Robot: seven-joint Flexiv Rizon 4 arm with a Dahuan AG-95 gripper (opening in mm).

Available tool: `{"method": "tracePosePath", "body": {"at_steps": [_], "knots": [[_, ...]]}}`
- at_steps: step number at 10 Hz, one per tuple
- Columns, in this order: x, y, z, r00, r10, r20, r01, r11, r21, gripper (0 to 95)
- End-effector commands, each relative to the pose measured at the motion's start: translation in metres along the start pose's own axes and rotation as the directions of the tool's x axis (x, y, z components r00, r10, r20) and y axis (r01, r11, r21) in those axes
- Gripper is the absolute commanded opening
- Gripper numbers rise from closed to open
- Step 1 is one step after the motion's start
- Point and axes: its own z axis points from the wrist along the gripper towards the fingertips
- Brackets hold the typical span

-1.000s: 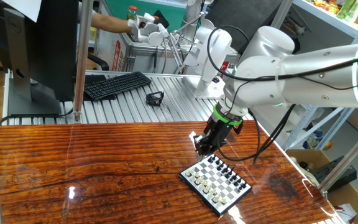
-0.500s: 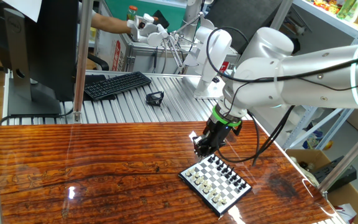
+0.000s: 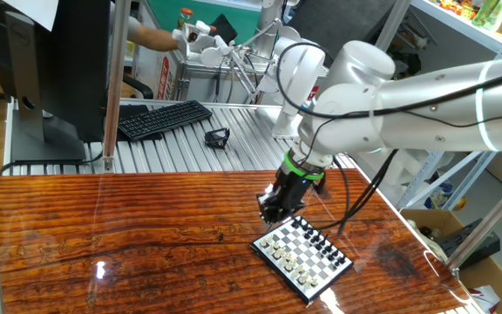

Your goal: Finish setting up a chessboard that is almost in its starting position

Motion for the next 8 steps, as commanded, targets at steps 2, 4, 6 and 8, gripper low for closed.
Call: {"method": "tracePosePath", "body": {"at_steps": [2,4,6,8], "knots": [[-0.003,0.007,0.011,1.000,0.025,-0.010,-0.025,1.000,-0.016,0.0],[-0.010,0.013,0.023,0.999,0.033,-0.011,-0.033,0.999,-0.010,0.0],[-0.019,0.021,0.031,0.998,0.052,-0.030,-0.052,0.999,-0.002,0.0],[-0.030,0.029,0.033,0.996,0.072,-0.051,-0.072,0.997,0.006,0.0]]}}
